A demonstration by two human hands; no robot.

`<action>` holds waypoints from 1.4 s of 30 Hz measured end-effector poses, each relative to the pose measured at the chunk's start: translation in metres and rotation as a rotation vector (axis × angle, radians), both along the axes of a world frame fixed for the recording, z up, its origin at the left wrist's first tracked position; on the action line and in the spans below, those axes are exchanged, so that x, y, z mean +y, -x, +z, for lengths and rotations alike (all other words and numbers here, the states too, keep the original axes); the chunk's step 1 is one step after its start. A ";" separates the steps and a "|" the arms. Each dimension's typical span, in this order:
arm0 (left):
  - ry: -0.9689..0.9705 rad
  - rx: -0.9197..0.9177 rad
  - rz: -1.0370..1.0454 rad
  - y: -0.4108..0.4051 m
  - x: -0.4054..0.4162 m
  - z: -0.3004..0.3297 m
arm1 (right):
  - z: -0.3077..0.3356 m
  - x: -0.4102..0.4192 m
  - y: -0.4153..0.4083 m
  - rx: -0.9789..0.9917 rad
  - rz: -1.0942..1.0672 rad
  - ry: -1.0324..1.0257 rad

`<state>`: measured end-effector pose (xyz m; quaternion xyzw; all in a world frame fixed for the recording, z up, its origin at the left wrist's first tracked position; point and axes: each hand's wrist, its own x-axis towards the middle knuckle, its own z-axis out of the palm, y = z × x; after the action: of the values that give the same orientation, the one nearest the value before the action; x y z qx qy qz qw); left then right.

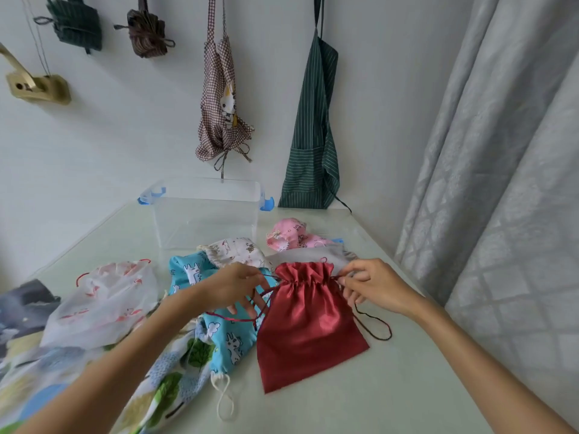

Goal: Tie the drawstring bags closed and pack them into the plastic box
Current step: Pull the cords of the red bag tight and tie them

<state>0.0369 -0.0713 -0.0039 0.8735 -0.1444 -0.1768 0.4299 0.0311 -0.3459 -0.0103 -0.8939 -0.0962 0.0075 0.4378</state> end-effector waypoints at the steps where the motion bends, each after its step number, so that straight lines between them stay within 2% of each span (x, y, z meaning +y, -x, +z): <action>1: 0.018 -0.001 0.009 0.007 -0.001 0.001 | 0.000 0.000 0.006 -0.012 0.006 0.002; 5: 0.071 0.039 0.031 0.028 -0.003 0.001 | -0.003 0.000 0.027 -0.012 0.000 -0.065; 8: 0.051 0.079 0.026 0.039 -0.004 -0.005 | -0.009 0.000 0.038 0.092 -0.038 -0.101; 11: -0.185 0.011 -0.015 0.044 -0.004 -0.016 | -0.020 0.003 0.047 0.171 -0.075 0.156; 13: -0.290 -0.059 0.021 0.043 -0.004 -0.023 | -0.028 0.007 0.048 0.141 -0.131 0.355; 16: -0.313 -0.162 0.054 0.042 -0.003 -0.026 | -0.039 0.018 0.049 0.103 -0.292 0.527; 19: -0.293 -0.243 0.016 0.041 -0.003 -0.026 | -0.048 0.030 0.049 0.103 -0.323 0.570; 21: -0.237 -0.279 -0.015 0.041 -0.002 -0.026 | -0.048 0.029 0.048 0.128 -0.255 0.501; 23: -0.112 -0.245 -0.044 0.041 0.002 -0.024 | -0.041 0.022 0.047 0.218 -0.131 0.301; 26: 0.131 -0.039 0.030 0.040 0.010 -0.017 | -0.024 0.002 0.051 0.316 0.005 -0.114; 29: 0.408 0.161 0.121 0.035 0.011 -0.016 | -0.015 -0.011 0.050 0.329 -0.028 -0.521; 30: 0.456 0.164 0.155 0.032 0.009 -0.018 | -0.014 -0.011 0.048 0.290 -0.071 -0.554; 34: 0.519 0.032 0.406 0.018 -0.006 -0.012 | -0.004 -0.001 0.038 0.001 -0.329 -0.355; 36: 0.546 -0.022 0.576 0.007 -0.004 -0.001 | 0.008 -0.003 0.034 -0.123 -0.451 -0.340; 40: 0.644 -0.058 0.698 -0.011 0.000 0.023 | 0.029 0.000 0.023 -0.216 -0.542 -0.190; 42: 0.694 -0.123 0.711 -0.016 -0.002 0.042 | 0.043 0.008 0.016 -0.215 -0.538 -0.273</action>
<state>0.0534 -0.0730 0.0376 0.6829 0.0868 0.0911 0.7196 0.0146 -0.3382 0.0329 -0.8159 0.0978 -0.2158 0.5274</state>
